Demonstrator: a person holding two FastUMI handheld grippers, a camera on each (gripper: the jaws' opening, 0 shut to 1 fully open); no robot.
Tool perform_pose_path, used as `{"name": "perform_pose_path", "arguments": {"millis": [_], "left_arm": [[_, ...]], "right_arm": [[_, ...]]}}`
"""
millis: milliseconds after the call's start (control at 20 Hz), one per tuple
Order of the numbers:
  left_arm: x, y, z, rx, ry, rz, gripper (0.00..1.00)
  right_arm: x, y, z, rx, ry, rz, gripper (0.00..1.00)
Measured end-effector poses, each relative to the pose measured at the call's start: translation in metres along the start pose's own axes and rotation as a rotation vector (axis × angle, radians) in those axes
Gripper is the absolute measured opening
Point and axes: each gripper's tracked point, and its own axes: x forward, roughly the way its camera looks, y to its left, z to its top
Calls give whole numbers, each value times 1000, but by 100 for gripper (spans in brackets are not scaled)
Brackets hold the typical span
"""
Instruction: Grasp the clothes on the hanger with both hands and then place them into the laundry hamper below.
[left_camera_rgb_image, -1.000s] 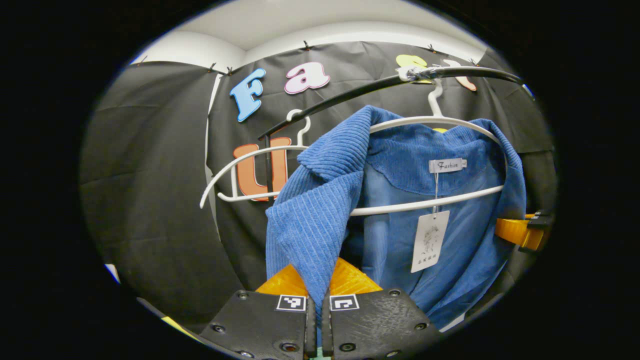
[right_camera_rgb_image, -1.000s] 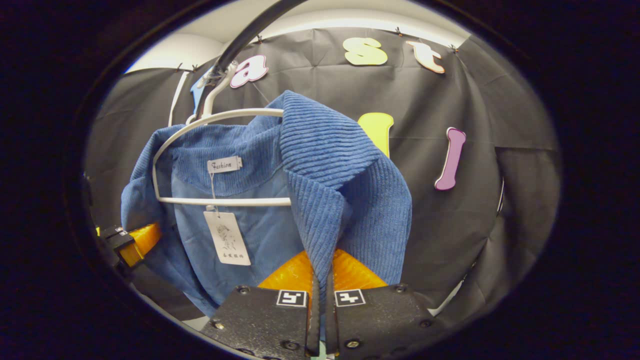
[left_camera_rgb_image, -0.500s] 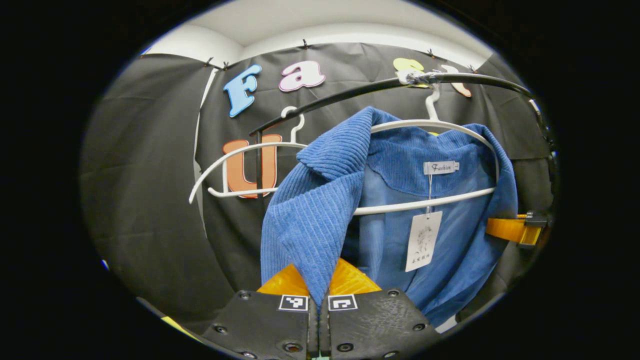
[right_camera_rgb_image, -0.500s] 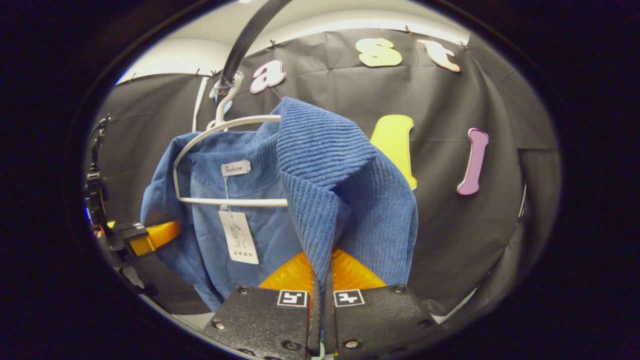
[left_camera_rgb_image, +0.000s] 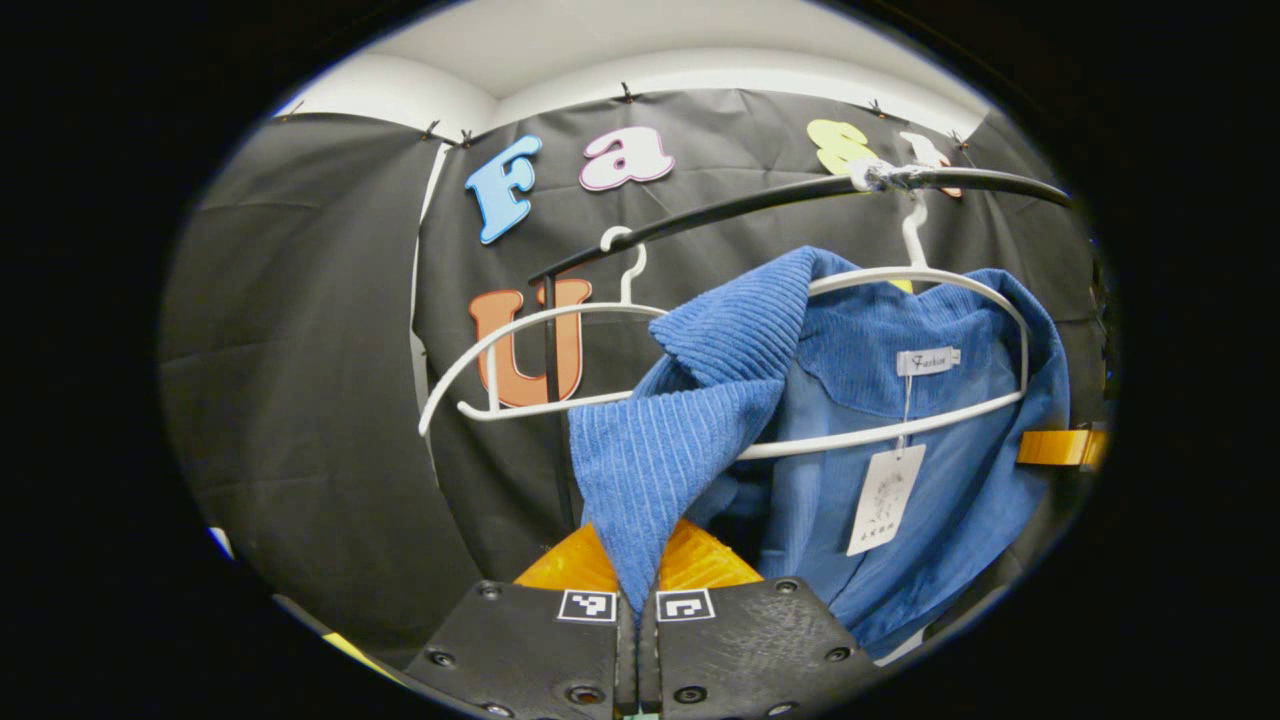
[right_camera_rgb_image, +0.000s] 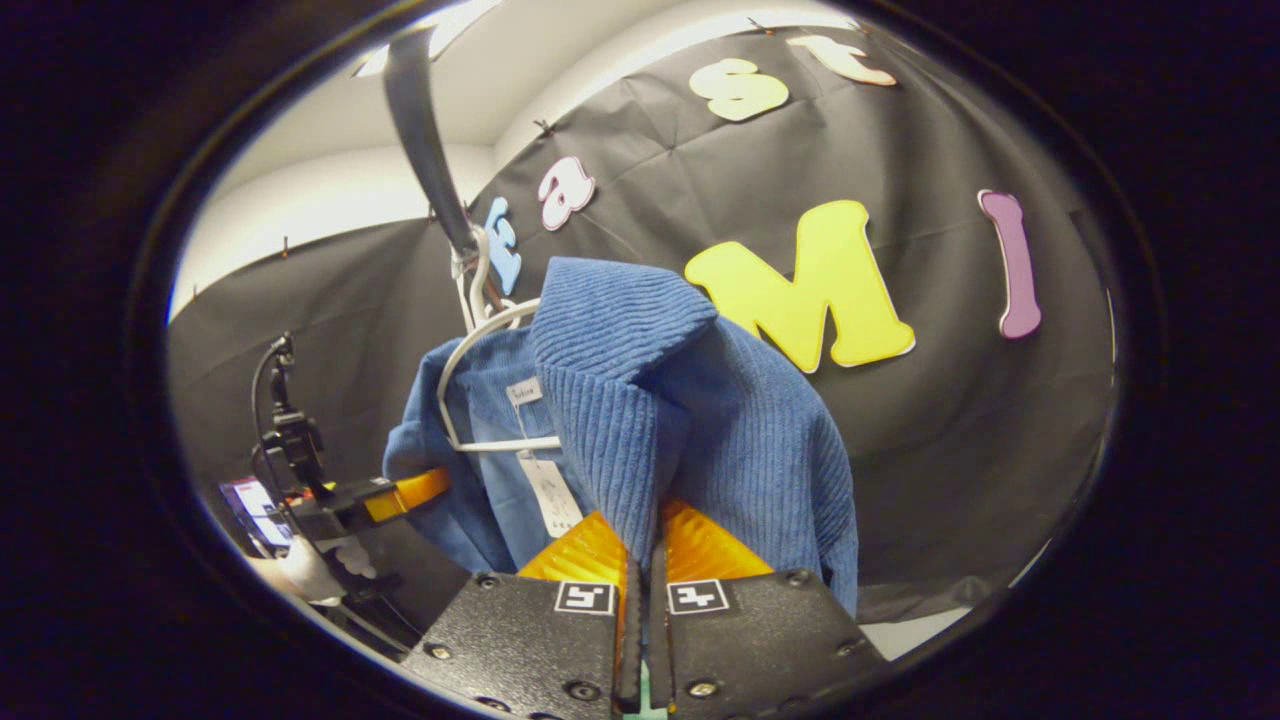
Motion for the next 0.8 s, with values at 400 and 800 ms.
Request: {"name": "perform_pose_path", "arguments": {"millis": [400, 800], "left_arm": [[15, 25, 34, -82, -37, 25, 1], [37, 57, 58, -218, -46, 34, 1]], "right_arm": [[-15, 12, 47, 203, -131, 163, 6], [-22, -9, 81, 288, -212, 147, 6]]}}
